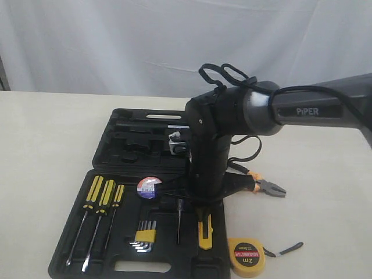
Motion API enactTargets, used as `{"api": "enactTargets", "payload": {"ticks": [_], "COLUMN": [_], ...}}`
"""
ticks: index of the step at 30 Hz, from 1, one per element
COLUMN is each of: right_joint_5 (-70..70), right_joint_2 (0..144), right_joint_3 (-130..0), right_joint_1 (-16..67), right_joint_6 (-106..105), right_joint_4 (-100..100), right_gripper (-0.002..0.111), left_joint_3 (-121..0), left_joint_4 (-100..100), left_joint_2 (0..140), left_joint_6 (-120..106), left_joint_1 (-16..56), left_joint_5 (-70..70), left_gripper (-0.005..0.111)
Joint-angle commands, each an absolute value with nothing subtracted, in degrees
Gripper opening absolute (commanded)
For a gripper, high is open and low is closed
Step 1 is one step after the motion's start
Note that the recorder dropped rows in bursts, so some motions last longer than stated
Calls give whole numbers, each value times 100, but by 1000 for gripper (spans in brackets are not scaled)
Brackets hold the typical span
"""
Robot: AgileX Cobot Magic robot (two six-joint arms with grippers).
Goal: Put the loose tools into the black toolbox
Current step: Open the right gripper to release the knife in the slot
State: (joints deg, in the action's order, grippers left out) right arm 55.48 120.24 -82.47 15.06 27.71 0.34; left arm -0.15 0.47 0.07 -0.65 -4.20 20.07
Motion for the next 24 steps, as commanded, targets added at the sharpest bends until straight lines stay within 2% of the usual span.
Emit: {"api": "enactTargets", "payload": {"ticks": [1, 24], "right_joint_5": [5342, 5652], "right_joint_2": [11984, 10962], "right_joint_3": [-8252, -8244], "right_joint_1": [1500, 1500], "right_joint_6": [2613, 2099], "right_joint_4": [0, -461], "right_gripper": [-1, -1], "left_joint_3": [0, 0], "left_joint_4": [0, 0], "left_joint_2": [0, 0], "left_joint_6": [-41, -41], "left_joint_1": [-393, -393], "left_joint_5": [1962, 1962], "left_gripper": [0, 0]}}
